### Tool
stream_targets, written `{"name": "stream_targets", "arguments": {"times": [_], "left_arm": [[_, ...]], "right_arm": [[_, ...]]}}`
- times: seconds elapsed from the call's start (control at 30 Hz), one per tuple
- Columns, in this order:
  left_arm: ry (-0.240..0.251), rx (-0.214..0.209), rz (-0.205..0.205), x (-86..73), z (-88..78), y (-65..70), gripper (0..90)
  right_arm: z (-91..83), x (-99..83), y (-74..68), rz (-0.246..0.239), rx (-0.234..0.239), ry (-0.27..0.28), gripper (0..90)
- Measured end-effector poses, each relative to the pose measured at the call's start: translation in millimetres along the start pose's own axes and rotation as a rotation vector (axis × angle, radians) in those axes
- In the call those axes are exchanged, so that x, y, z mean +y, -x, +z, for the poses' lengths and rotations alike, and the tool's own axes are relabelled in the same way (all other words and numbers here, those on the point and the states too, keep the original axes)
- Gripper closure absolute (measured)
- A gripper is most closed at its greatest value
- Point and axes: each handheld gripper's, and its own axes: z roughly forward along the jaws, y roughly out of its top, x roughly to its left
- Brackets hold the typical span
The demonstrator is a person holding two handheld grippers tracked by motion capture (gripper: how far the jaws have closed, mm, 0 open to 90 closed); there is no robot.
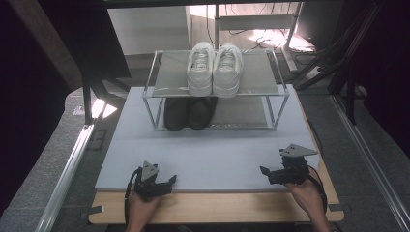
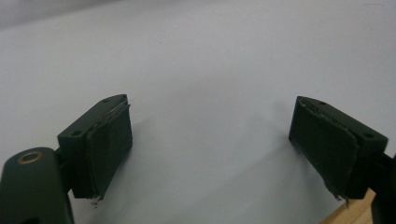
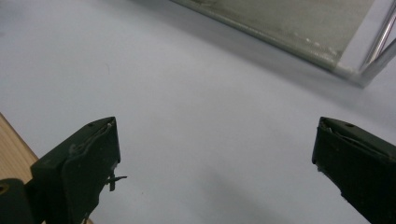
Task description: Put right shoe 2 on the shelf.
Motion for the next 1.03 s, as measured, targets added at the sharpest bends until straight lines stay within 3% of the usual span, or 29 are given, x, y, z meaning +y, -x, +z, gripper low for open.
{"name": "stream_targets", "arguments": {"times": [0.57,0.73,1.03], "left_arm": [[0.001,0.0,-0.001,-0.1,0.0,0.1,13.1],[0.001,0.0,-0.001,-0.1,0.0,0.1,13.1],[0.0,0.002,0.0,-0.1,0.0,0.3,13.2]], "right_arm": [[27.9,-40.4,-12.0,-0.001,0.008,-0.003,0.9],[32.6,-47.8,-12.5,0.002,0.021,0.027,0.0],[31.7,-48.6,-12.9,0.002,0.015,0.027,0.5]]}}
